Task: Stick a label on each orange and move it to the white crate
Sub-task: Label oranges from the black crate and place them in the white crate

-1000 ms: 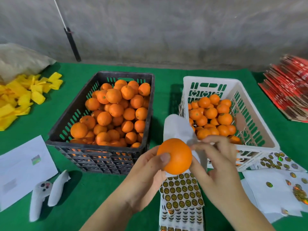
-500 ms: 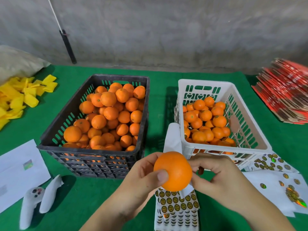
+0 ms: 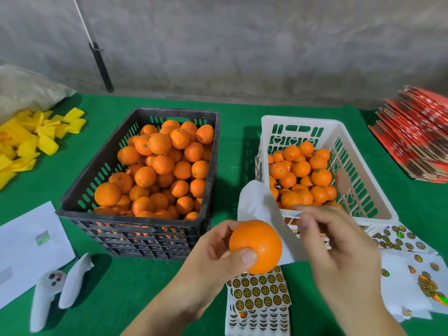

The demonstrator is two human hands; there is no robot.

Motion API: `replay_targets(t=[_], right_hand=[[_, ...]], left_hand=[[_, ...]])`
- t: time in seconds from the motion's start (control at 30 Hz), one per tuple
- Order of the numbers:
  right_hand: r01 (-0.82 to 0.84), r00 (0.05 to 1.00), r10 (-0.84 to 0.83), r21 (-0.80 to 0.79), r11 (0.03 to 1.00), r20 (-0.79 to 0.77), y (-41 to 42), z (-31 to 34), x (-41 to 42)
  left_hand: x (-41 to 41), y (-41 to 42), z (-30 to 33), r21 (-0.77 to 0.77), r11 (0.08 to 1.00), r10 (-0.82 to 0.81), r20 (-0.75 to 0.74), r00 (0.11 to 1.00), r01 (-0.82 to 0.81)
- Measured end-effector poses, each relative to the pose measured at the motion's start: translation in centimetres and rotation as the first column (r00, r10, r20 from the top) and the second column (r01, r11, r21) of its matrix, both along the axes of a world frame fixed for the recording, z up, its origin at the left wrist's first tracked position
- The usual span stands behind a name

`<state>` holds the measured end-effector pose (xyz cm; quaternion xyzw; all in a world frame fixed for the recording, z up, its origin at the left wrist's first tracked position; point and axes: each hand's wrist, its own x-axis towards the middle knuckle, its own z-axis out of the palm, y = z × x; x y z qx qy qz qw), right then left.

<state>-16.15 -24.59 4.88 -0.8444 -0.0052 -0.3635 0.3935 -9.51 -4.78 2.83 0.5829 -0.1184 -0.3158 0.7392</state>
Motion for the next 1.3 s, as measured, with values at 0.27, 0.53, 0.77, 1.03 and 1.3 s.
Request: replay_targets(t=[0.27, 0.53, 0.77, 1.03, 1.3], right_hand=[[-0.204, 0.959, 0.139, -0.261, 0.944, -0.247, 1.0, -0.6, -1.1], [-0.170, 0.976, 0.150, -0.123, 0.978, -0.158, 0.2, 0.9, 0.3], [0.120, 0.955, -0.105, 0.038, 0.992, -0.276, -6.3, 2.5, 3.8], [0.027, 0.630, 0.658, 0.859, 0.511, -0.412, -1.5, -1.9, 2.6], [0.069, 0.860, 0.407, 0.860, 0.506, -0.308, -0.6, -3.6, 2.6]], left_hand=[[0.0, -0.2, -0.7, -0.142, 0.988, 0.045, -0.155, 0.987, -0.068], [0.6, -0.9, 0.6, -0.195, 0.976, 0.071, -0.129, 0.989, -0.095], [2.3, 0.1, -0.5, 0.074, 0.985, 0.141, 0.149, 0.979, -0.153], [5.2, 1.0, -0.1, 0.116, 0.991, -0.111, 0.442, 0.890, 0.066], [19.3, 9.5, -1.3, 0.889, 0.287, -0.520, 0.457, 0.721, -0.356]])
